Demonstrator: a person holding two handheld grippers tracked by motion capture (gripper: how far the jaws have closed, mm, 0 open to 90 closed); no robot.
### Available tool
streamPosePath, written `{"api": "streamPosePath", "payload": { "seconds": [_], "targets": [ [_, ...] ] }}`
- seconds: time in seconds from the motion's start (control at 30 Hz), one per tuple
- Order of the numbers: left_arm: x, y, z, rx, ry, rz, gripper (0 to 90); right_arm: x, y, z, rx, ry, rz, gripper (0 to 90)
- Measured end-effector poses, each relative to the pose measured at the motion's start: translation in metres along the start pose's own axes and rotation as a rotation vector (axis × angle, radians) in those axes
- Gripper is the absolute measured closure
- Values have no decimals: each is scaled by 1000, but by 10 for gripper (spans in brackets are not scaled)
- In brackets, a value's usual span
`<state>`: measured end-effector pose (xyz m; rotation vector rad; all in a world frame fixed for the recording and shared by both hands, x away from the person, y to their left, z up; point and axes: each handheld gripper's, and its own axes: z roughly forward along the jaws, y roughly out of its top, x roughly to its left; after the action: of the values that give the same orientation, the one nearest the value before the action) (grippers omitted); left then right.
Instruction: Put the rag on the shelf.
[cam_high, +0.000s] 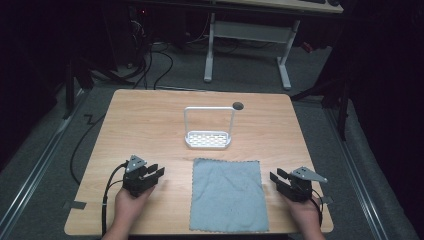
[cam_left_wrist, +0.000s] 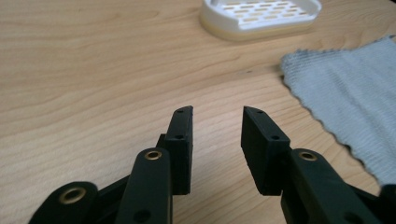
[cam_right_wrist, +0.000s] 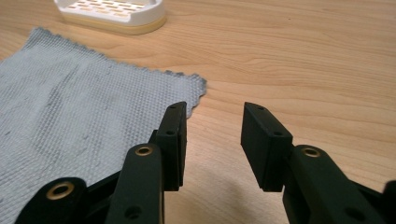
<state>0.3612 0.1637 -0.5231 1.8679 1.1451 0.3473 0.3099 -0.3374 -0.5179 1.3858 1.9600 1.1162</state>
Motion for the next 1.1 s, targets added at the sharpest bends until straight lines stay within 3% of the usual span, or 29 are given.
{"api": "streamPosePath", "payload": {
  "seconds": [0.13, 0.37, 0.73, 0.9, 0.97, 1.1],
  "targets": [
    [-3, 3, -1, -33, -19, -17, 652, 0, 0, 1, 1, -10, 1, 613],
    [-7, 3, 1, -12, -27, 9, 637, 4, 0, 2, 7, -18, -44, 605],
    [-14, 3, 7, -3, -36, 29, 595, 6, 2, 3, 10, -16, -62, 638],
    [-32, 10, 17, -17, -80, 76, 557, 11, 4, 3, 5, -22, -83, 649],
    [-37, 13, 22, -15, -102, 73, 555, 12, 4, 4, 3, -17, -89, 644],
    [-51, 22, 40, 26, -112, 95, 523, 17, 4, 5, 14, 4, -110, 630]
  ]
}}
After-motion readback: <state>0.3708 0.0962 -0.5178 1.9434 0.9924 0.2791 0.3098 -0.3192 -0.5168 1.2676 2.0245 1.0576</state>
